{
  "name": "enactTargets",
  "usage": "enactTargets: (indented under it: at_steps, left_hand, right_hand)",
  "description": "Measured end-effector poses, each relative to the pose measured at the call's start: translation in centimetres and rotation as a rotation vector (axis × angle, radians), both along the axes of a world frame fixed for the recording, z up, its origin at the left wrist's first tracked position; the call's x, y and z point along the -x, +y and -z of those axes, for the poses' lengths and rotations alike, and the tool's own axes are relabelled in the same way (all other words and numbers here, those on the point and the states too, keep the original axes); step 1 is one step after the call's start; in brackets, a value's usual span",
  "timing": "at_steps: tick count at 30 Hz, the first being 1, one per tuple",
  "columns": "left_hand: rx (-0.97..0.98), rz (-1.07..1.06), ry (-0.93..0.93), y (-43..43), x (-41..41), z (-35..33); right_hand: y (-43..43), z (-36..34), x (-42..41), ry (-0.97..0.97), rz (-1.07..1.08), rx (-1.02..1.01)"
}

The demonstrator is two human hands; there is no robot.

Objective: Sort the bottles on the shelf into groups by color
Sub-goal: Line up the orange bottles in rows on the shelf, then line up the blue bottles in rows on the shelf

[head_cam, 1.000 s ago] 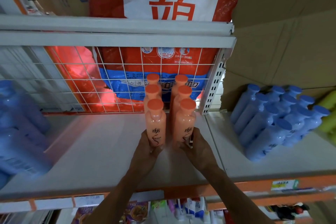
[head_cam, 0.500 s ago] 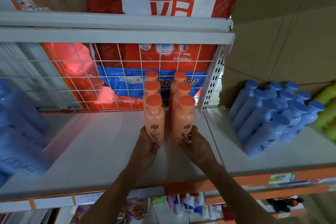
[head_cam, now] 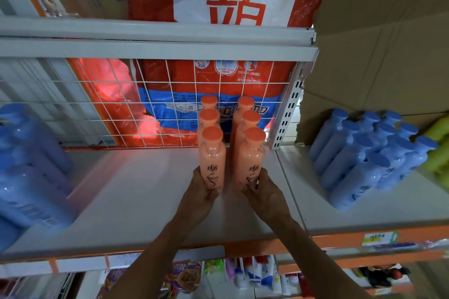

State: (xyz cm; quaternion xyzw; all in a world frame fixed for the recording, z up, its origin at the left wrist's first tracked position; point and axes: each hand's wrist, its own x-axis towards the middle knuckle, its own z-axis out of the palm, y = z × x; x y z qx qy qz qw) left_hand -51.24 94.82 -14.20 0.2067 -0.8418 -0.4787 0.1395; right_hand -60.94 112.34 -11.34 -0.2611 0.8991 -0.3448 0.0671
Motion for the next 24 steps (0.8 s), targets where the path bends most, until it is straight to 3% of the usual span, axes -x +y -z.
enactTargets:
  at_steps: [5,10,24]
  left_hand:
    - [-0.015,0.003,0.020,-0.3,-1.3,-0.3]
    - [0.116,-0.083,-0.063,-0.8,-3.7,0.0]
    - [0.309,-0.466,0.118,-9.8,-17.8,-2.6]
  right_hand:
    - [0.1,0.0,-1.5,-0.026,0.007,-0.144]
    - [0.6,0.4,-3.1,0.045,-0.035,-0.261]
    - [-12.7,-0.5,-12.0,0.057,-0.431,-0.151]
